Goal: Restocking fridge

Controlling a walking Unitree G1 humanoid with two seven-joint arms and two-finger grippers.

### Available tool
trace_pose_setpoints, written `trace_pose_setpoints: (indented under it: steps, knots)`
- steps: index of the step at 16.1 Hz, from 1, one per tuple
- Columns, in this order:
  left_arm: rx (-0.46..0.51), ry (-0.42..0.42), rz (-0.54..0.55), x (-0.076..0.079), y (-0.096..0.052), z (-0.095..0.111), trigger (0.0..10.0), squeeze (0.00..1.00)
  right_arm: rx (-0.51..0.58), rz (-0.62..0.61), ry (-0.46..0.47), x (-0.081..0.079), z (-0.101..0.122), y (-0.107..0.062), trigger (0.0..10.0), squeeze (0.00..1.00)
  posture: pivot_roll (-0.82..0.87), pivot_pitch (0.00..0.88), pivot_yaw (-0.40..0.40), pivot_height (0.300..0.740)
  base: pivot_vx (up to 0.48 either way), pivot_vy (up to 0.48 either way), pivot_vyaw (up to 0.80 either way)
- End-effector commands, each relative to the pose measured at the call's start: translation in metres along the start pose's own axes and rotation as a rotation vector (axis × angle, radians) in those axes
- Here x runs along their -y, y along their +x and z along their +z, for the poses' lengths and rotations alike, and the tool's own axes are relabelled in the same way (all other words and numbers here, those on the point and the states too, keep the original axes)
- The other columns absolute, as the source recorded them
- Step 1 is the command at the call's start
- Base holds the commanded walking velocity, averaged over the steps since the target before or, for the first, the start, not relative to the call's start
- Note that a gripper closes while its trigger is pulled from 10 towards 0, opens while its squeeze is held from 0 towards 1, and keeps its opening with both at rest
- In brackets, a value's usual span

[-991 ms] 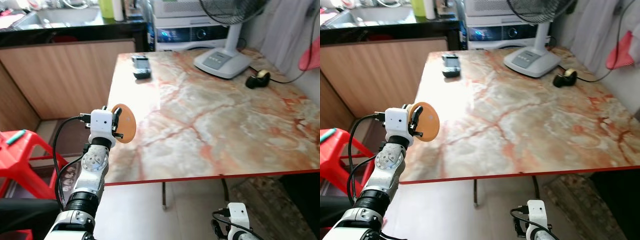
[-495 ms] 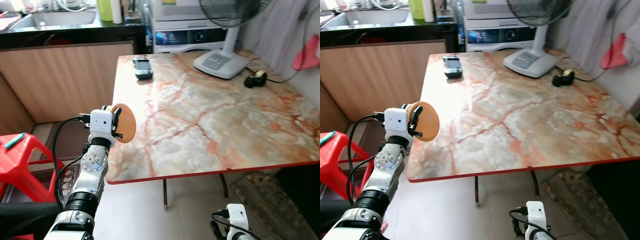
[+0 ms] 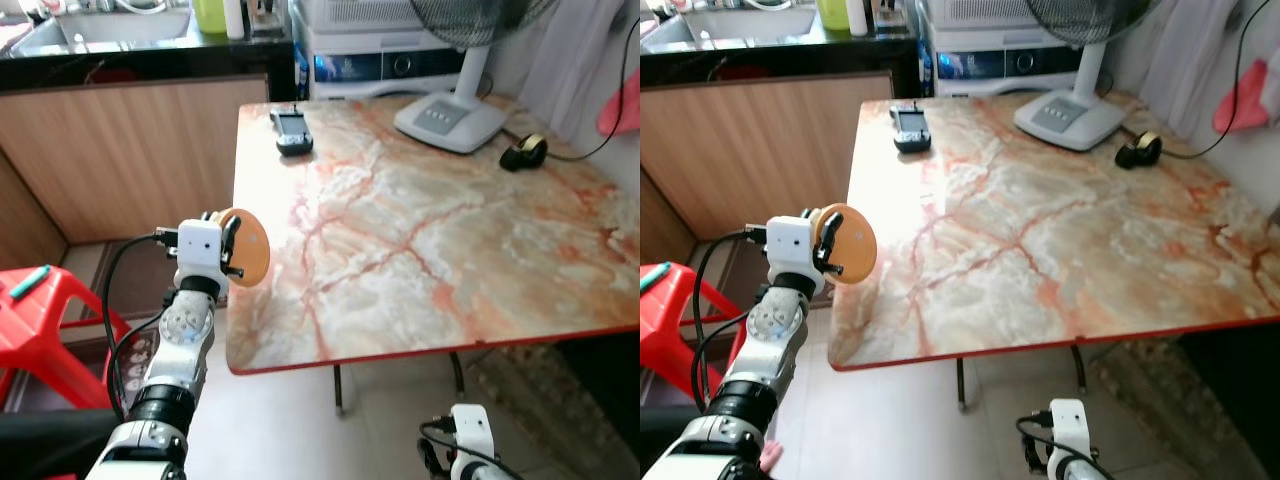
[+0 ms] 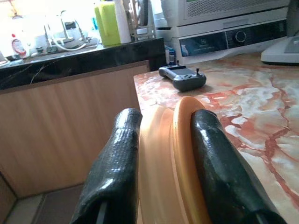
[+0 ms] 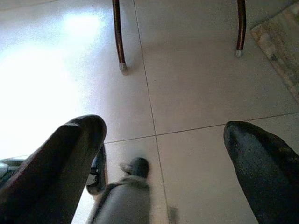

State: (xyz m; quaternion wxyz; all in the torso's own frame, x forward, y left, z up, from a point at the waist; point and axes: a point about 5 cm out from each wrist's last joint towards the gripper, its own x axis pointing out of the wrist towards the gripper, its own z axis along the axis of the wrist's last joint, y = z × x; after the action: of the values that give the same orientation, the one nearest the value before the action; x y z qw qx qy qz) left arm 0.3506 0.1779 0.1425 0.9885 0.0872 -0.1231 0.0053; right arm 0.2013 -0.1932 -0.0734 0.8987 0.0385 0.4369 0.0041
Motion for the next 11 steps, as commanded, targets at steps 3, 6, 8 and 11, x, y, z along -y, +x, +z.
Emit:
trace_pose_setpoints:
  steps: [3,6,8,11]
  knots:
    - [0.045,-0.001,-0.013,0.004,0.003,0.008,10.0,0.0,-0.024,-0.006,0.005,0.003,-0.006,-0.002,10.0,0.0,0.05,0.0,-0.002,0.74,0.0,0.0,-0.53]
    - [0.086,-0.01,-0.045,0.008,0.004,0.015,10.0,0.0,-0.028,-0.005,0.0,0.004,-0.005,-0.001,10.0,0.0,0.05,0.0,-0.006,0.74,0.0,0.0,-0.8]
    - [0.12,-0.044,-0.089,0.013,0.007,0.024,10.0,0.0,-0.03,-0.005,-0.002,0.004,-0.005,-0.001,10.0,0.0,0.05,0.0,-0.007,0.74,0.0,0.0,-0.8]
    - [0.128,-0.062,-0.172,0.024,0.01,0.03,10.0,0.0,-0.032,-0.005,-0.004,0.004,-0.005,-0.001,10.0,0.0,0.06,0.0,-0.009,0.74,0.0,0.0,-0.8]
